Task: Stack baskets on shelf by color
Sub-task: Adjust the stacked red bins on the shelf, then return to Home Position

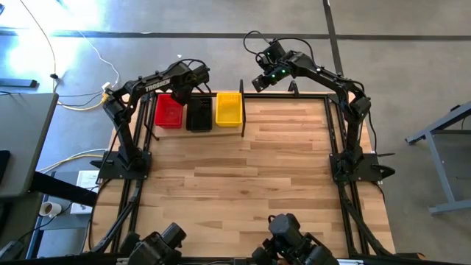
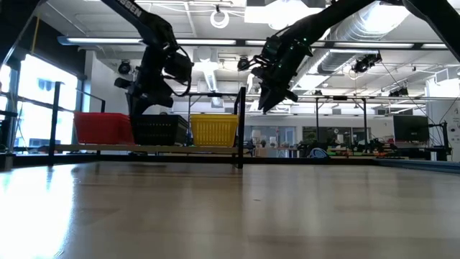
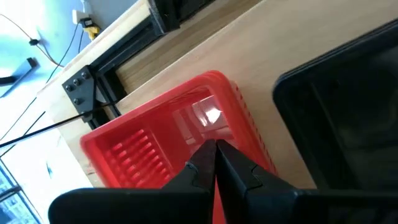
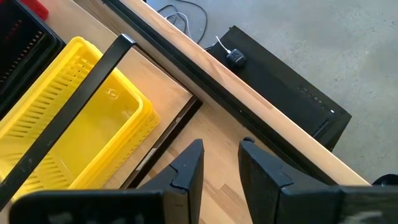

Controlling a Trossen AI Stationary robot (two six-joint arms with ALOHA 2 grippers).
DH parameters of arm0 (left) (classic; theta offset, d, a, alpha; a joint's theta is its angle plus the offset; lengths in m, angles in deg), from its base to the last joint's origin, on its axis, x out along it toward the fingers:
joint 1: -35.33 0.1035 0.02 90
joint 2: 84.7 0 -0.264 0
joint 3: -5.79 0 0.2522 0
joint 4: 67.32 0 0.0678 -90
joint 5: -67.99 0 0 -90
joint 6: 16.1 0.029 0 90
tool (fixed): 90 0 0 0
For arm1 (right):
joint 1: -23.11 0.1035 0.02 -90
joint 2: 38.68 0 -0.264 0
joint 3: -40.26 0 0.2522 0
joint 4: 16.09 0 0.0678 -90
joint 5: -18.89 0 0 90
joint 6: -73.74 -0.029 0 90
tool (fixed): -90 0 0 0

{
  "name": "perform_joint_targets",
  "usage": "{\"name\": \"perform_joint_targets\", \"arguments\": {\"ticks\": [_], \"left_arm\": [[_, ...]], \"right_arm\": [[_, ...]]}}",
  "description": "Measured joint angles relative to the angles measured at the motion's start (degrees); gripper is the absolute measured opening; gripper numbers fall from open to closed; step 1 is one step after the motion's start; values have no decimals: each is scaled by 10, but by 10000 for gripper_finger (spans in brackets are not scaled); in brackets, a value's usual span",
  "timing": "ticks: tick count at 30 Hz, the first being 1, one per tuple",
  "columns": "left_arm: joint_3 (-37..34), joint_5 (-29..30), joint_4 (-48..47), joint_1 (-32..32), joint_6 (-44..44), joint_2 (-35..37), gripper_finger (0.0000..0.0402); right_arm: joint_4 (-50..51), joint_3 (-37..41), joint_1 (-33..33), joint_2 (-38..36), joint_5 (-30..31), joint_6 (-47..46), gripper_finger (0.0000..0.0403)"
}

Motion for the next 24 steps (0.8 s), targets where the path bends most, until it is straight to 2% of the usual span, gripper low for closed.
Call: {"name": "perform_joint_targets", "arguments": {"ticks": [7,12,19,24], "left_arm": [[0,-1,0,-1,-10,53,0],[0,-24,1,-21,-5,106,0],[0,-93,40,-101,12,162,0],[0,-101,71,-171,38,166,0]], "right_arm": [[10,0,0,0,-3,0,87],[23,1,1,-3,-2,6,87],[29,1,14,-37,47,21,87],[39,1,21,-59,52,21,87]]}}
